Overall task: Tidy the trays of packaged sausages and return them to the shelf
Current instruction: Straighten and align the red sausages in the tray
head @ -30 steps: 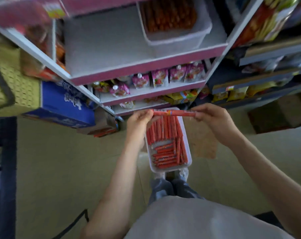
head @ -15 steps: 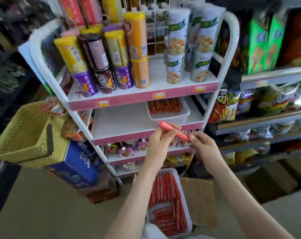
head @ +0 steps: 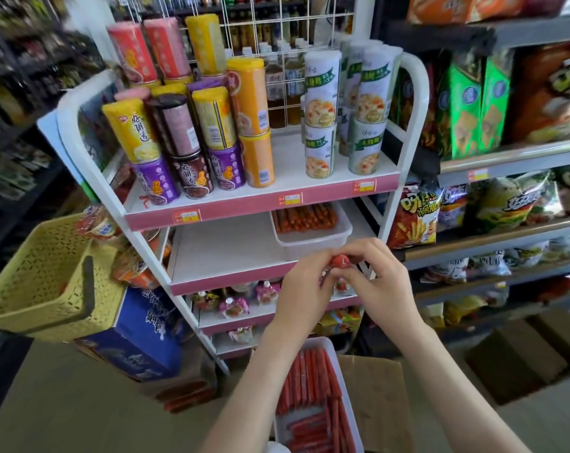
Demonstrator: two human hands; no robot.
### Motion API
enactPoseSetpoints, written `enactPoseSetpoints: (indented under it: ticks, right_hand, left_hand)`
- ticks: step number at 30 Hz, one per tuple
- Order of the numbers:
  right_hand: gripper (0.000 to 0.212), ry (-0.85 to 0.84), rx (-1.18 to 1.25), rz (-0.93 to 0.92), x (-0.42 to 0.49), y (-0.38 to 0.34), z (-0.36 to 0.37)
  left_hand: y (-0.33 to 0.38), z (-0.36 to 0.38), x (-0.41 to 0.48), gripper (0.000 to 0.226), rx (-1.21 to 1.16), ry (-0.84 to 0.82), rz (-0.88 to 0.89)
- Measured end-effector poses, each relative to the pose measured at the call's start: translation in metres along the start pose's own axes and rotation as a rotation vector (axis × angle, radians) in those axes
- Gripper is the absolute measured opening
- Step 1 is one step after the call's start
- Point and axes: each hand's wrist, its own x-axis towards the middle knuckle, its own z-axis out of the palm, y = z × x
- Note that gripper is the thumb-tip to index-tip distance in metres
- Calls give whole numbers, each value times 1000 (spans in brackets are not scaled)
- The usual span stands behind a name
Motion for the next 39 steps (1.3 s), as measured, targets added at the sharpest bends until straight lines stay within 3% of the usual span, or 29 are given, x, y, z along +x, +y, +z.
enactPoseSetpoints:
  ticks: [3,6,9,12,15,19,21,24,31,35,37,39]
  right_hand:
    - [28,56,115,139,-2,-1,-3]
    - [15,303,612,537,-1,9,-7]
    - [11,391,1042,748,0,31,-14]
    - [16,312,1184,824,-6,45,-8]
    - [21,147,1012,799,-14,53,-4]
    - [33,-28,230,625,-14,57,-9]
    - [41,-67,78,419,-10,51,-5]
    - [42,-51,85,246,-7,38,4]
    - [38,-6,61,194,-8,39,5]
    - [30,-71,271,369,-10,32,10]
    - [21,-107,409,510,-12,32,14]
    - [20,-82,720,709,-14,37,17]
  left_hand:
    - [0,2,3,24,-38,-98,-70]
    - [-6,-4,4,20,-175,-193,-273]
    - [-6,-13,3,16,-558,-27,-439]
    - [3,-11,7,20,-817,107,-463]
    - [10,-4,10,19,-675,105,-349]
    - [0,3,9,21,-389,114,-211]
    - [0,7,8,21,-268,107,-106]
    - [6,11,8,24,-153,149,22]
    - [13,19,4,15,-217,203,51]
    - [16,17,2,20,-347,129,-168]
    - [12,16,2,33,-354,-1,-238]
    - [3,16,-1,45,-354,-174,-302]
